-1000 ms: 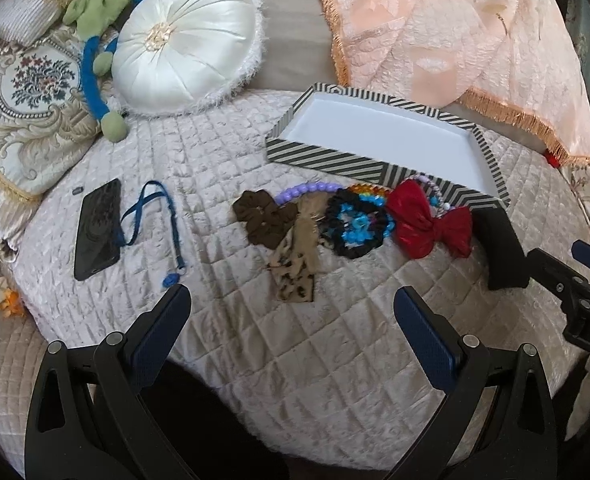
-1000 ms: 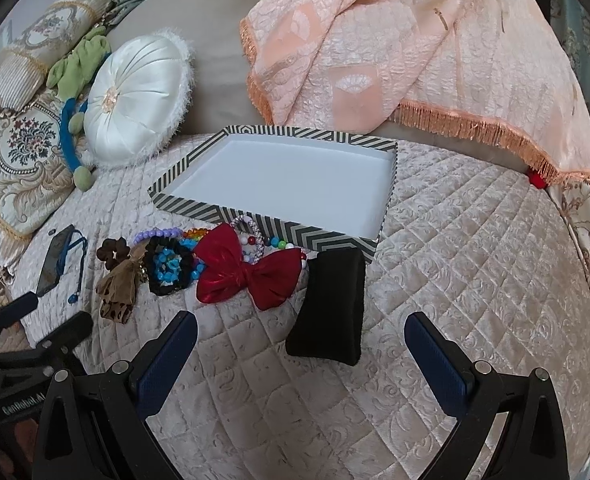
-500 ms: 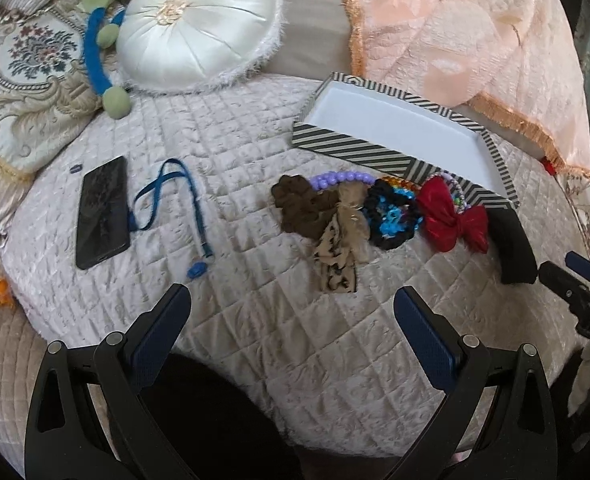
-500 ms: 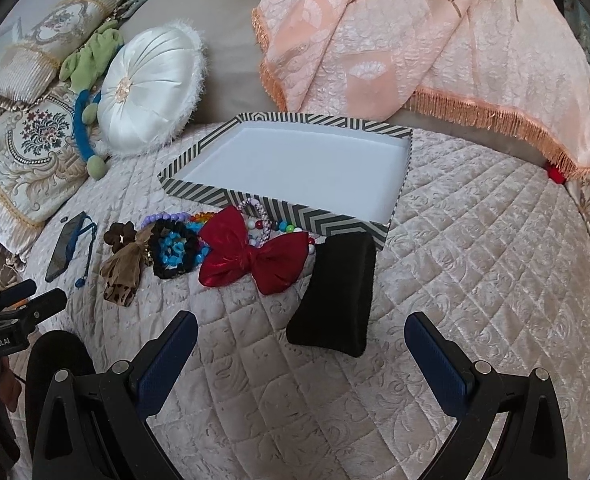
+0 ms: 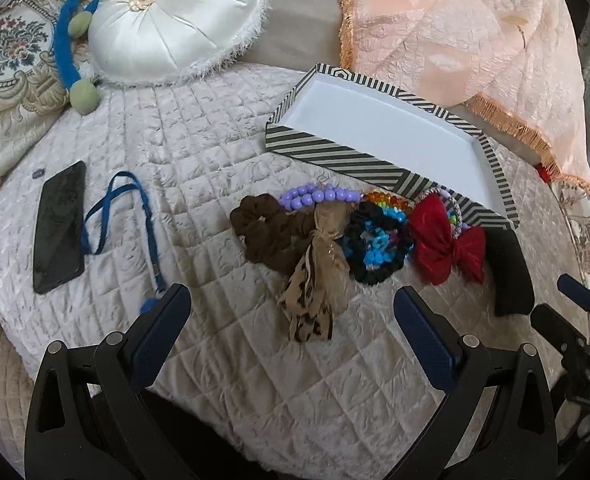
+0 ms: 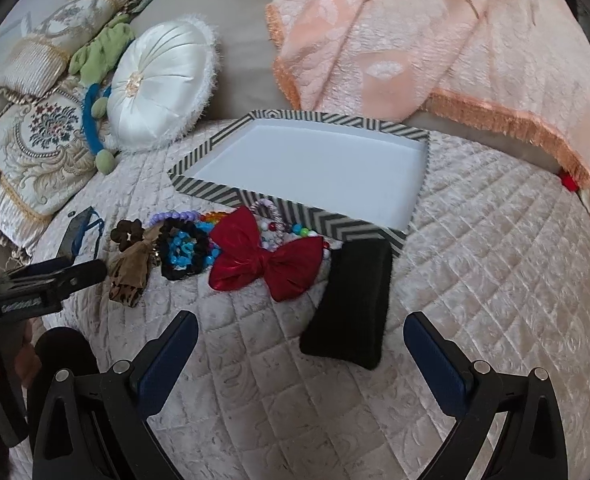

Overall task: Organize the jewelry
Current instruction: 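Lower the left gripper onto the black scrunchie and close it, then lift the black scrunchie into the tray with the left gripper while the right gripper grasps the red bow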

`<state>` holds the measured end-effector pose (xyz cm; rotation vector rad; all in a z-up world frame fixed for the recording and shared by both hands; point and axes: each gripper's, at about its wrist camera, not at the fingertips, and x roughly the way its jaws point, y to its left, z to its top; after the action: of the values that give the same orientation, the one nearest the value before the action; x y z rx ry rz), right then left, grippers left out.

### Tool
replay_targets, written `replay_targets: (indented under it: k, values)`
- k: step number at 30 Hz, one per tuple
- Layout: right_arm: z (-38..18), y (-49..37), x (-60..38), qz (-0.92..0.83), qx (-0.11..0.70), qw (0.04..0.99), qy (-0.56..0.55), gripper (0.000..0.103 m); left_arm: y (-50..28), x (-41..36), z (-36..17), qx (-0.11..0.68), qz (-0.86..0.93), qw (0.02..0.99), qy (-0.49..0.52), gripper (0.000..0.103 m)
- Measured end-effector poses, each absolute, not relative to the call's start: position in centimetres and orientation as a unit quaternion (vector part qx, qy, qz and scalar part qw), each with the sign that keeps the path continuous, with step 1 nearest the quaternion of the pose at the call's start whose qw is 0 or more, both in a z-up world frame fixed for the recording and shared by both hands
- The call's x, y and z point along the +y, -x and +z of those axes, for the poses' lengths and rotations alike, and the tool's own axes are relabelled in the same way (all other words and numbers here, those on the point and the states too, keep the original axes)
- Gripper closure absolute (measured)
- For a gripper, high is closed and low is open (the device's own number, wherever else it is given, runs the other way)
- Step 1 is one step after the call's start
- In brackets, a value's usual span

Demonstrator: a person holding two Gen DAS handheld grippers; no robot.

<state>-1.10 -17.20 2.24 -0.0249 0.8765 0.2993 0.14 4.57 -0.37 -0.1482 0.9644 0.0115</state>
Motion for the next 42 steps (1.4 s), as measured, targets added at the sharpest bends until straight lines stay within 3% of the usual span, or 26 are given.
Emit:
replay_targets:
  k: [5, 11, 13, 15, 23, 25, 26, 27, 31, 33, 37, 42]
  values:
    - [2.1, 0.0, -16.4, 0.157, 0.424, 0.892, 0.016, 0.008, -1.5, 4.1, -1.2, 0.471, 0.010, 0.880, 0.054, 0.003]
    - [1.6, -0.5, -16.7, 0.157, 0.431, 0.889, 0.010, 0.008, -2.0, 3.6, -0.2, 0.459, -0.007, 0.887, 0.050, 0.004]
    - [1.4, -0.5, -16.9, 0.157, 0.435, 0.886, 0.005, 0.008, -2.4, 3.0, 0.3, 0.451, -0.016, 0.892, 0.033, 0.008]
    - [1.3, -0.3, -17.2, 0.157, 0.435, 0.887, 0.002, 0.008, -3.0, 2.1, 0.6, 0.451, -0.034, 0.892, 0.008, 0.027]
    - [1.3, -0.3, -18.5, 0.151, 0.436, 0.887, -0.015, 0.008, -6.0, 0.3, -0.3, 0.471, -0.097, 0.876, -0.036, 0.029]
    - [1.2, -0.3, -18.8, 0.150, 0.437, 0.887, -0.017, 0.008, -6.7, 0.2, -0.8, 0.480, -0.107, 0.870, -0.035, 0.036]
    - [1.1, -0.4, -18.9, 0.149, 0.437, 0.887, -0.018, 0.008, -6.9, 0.0, -0.9, 0.483, -0.113, 0.868, -0.035, 0.046]
    - [1.1, -0.5, -19.0, 0.149, 0.438, 0.886, -0.020, 0.008, -7.1, -0.3, -1.1, 0.488, -0.119, 0.864, -0.036, 0.049]
    - [0.8, -0.8, -19.4, 0.145, 0.442, 0.885, -0.025, 0.008, -7.7, -1.4, -1.9, 0.493, -0.125, 0.859, -0.055, 0.051]
    - [0.7, -0.8, -19.4, 0.145, 0.443, 0.884, -0.027, 0.008, -8.0, -1.6, -2.1, 0.496, -0.129, 0.857, -0.055, 0.068]
    - [0.7, -1.0, -19.0, 0.150, 0.444, 0.883, -0.019, 0.008, -8.5, -1.4, -2.4, 0.505, -0.131, 0.852, -0.041, 0.091]
    - [0.4, -1.9, -17.6, 0.172, 0.446, 0.878, -0.001, 0.019, -7.8, 0.3, -1.2, 0.501, -0.136, 0.855, 0.000, 0.094]
